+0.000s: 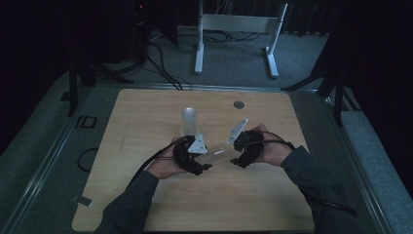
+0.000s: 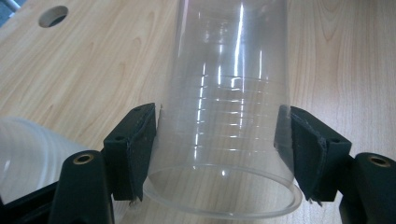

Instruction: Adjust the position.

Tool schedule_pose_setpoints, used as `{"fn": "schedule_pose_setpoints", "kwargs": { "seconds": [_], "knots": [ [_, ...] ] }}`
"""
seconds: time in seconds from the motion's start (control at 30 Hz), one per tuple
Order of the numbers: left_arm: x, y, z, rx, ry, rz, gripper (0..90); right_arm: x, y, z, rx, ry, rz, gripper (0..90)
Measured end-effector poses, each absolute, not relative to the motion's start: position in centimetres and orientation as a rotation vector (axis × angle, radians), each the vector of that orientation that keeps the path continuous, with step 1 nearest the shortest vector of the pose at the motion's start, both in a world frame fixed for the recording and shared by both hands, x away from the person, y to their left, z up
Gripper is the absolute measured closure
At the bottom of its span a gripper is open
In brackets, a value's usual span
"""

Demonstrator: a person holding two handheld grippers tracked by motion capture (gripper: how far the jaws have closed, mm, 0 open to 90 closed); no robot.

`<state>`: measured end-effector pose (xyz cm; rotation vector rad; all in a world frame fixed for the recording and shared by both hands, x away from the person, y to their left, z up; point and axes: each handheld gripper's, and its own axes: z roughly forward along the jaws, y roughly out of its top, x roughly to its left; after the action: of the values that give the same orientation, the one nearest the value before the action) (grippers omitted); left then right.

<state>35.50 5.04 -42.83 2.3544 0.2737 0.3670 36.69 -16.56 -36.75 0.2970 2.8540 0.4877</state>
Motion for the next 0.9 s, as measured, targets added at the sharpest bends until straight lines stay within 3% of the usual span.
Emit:
{"fn": "schedule_pose_setpoints", "kwargs": {
  "seconds": [0.9],
  "knots": [
    [35.1,3.9,-43.3,2.431,0.2,0.35,30.6,36.4,-15.5,-37.7,0.174,2.905,0.42,33.7]
  ]
}}
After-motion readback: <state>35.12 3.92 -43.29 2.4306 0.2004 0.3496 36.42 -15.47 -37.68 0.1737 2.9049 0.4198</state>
